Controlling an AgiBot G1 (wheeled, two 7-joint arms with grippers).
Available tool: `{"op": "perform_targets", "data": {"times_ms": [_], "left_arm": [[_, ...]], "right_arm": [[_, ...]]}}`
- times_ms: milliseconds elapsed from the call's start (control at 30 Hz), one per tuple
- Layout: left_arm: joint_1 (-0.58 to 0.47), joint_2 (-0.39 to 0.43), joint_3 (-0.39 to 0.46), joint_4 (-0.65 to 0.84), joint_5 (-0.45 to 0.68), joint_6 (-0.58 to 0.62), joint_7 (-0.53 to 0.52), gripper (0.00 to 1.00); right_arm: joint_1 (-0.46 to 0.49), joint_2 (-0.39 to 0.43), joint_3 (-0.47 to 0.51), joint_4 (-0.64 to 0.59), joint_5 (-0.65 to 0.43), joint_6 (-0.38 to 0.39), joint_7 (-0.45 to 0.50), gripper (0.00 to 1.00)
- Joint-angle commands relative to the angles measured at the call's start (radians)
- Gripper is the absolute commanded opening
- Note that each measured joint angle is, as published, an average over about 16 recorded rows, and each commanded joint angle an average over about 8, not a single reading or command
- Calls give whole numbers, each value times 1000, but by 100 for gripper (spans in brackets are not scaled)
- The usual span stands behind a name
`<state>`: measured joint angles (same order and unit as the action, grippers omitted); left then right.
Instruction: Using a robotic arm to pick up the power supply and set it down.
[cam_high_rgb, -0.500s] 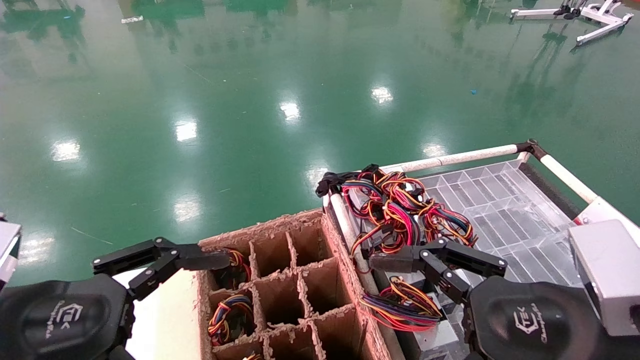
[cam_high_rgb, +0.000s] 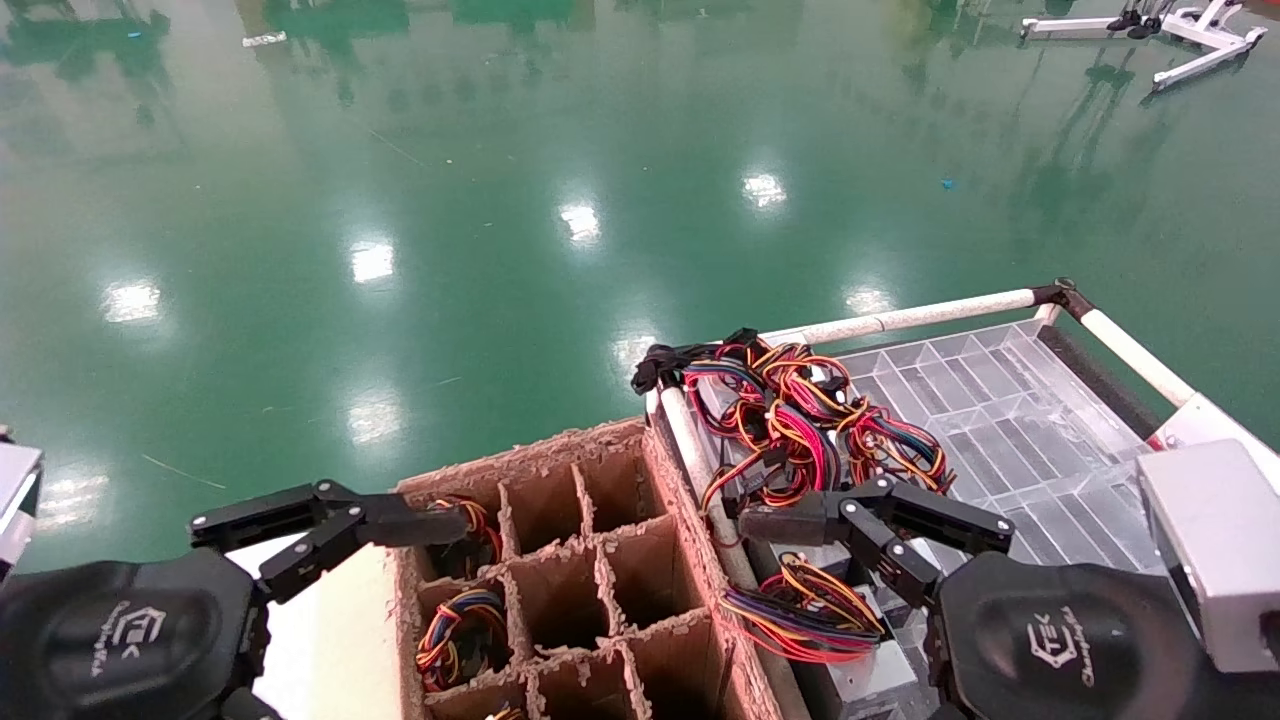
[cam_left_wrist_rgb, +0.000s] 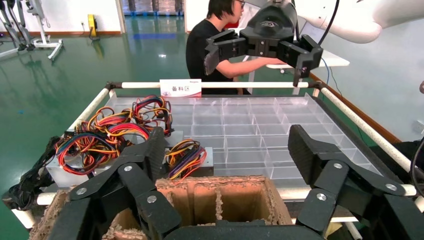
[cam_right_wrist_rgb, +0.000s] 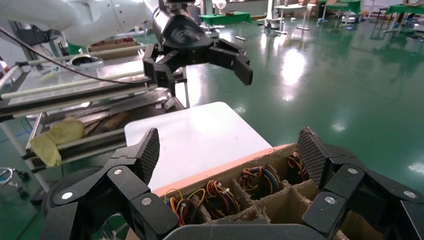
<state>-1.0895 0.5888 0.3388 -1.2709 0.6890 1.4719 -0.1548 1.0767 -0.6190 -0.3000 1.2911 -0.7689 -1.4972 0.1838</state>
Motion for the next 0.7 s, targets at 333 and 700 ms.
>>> {"op": "perform_targets", "data": {"times_ms": [333, 700], "left_arm": [[0, 0, 0, 0, 0, 0, 0, 0], [0, 0, 0, 0, 0, 0, 0, 1]], "right_arm": [[66, -67, -101, -5, -160, -40, -8, 100], [251, -209, -312, -134, -321, -92, -96, 100]]}}
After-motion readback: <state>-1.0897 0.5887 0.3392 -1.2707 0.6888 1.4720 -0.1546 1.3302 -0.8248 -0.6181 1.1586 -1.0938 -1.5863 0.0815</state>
